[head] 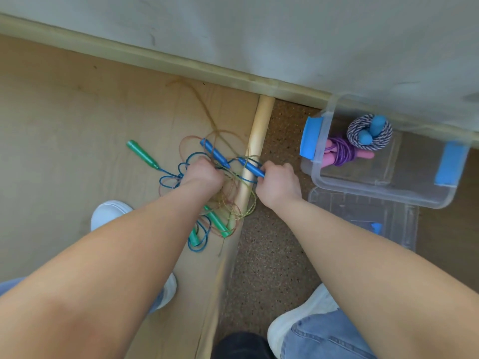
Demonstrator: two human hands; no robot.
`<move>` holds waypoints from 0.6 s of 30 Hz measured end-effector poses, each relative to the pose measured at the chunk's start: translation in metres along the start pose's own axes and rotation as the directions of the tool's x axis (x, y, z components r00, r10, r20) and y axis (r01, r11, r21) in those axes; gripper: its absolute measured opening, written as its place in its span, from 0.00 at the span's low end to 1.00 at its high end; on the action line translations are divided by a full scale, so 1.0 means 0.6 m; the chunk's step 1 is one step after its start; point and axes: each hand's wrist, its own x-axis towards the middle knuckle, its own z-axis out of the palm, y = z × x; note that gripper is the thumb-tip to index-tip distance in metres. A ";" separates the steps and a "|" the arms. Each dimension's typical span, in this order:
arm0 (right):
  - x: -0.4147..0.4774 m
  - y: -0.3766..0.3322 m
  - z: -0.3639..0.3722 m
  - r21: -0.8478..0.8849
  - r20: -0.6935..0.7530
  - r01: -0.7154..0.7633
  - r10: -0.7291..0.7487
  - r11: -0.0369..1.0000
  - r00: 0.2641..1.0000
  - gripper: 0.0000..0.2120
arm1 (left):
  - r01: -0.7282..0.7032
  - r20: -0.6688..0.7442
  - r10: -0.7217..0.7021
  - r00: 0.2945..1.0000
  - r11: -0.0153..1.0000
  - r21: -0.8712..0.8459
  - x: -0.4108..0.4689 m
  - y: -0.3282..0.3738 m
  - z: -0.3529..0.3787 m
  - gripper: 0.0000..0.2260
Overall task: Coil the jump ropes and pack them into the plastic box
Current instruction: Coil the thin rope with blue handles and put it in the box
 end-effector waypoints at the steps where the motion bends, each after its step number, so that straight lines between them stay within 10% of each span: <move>1: -0.004 0.003 0.001 -0.002 -0.010 -0.011 0.011 1.000 1.000 0.11 | 0.011 -0.005 -0.011 1.000 1.000 0.005 0.000 -0.004 0.003 0.12; 14: -0.034 0.034 0.004 0.327 0.101 -0.261 0.241 0.908 0.965 0.14 | -0.363 -0.167 0.341 0.925 0.922 -0.132 -0.003 0.033 0.017 0.18; 18: -0.029 0.038 -0.001 0.349 0.095 -0.257 0.239 0.901 0.966 0.14 | -0.202 -0.102 0.187 0.977 0.964 -0.174 0.013 0.048 0.021 0.23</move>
